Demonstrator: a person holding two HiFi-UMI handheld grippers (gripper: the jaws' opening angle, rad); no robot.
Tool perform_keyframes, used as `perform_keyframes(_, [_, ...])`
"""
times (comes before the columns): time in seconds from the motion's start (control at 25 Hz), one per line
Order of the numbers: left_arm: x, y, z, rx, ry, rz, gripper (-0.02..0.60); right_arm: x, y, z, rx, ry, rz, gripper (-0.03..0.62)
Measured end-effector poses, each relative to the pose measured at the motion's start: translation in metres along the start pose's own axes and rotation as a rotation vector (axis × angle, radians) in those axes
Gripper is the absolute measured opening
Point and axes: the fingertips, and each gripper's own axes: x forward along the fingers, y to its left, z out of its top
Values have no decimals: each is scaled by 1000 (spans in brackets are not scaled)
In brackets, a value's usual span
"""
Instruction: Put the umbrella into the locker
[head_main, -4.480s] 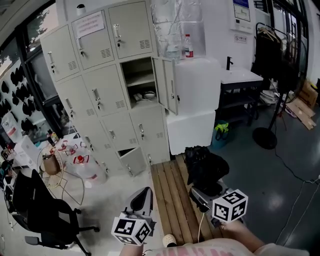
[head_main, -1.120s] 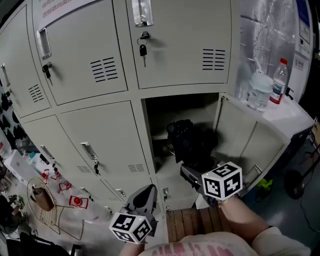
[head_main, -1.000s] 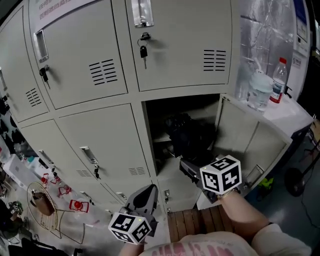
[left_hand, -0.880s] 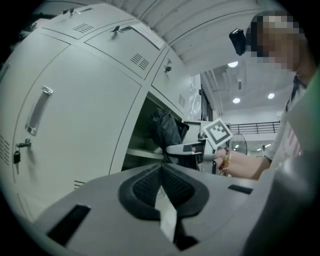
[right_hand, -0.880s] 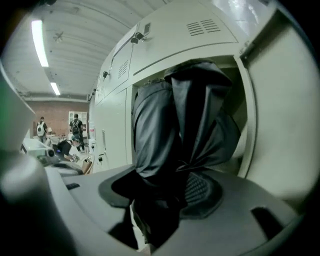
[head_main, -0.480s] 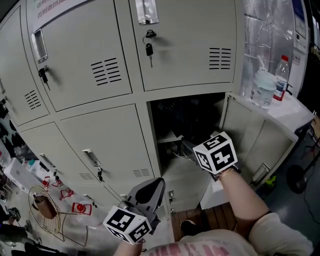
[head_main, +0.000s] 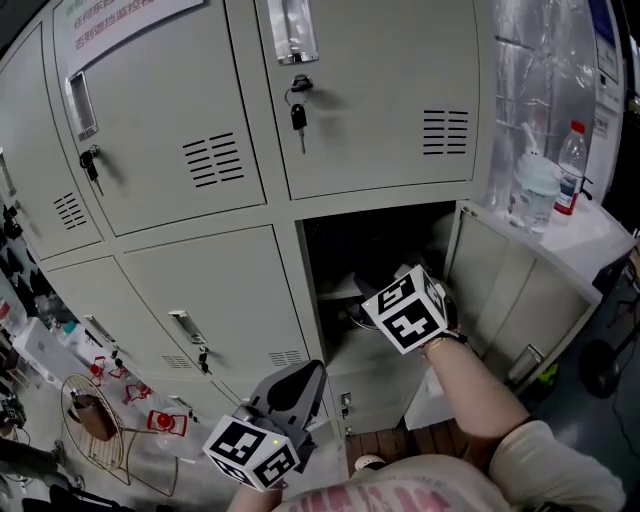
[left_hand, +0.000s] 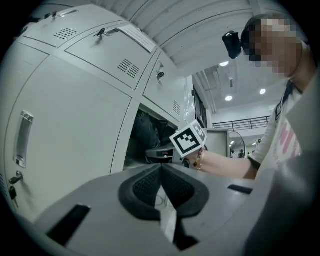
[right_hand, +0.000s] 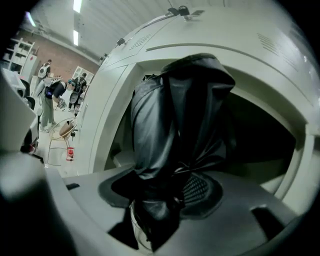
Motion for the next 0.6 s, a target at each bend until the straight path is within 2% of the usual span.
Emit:
perform_keyframes(0.4, [6, 13, 3, -22, -13, 21, 2, 24, -14, 19, -194, -13, -69, 239])
perform_keyframes(0.6, [11, 17, 4, -28, -17, 29, 2, 42, -23, 16, -234, -1, -73, 238])
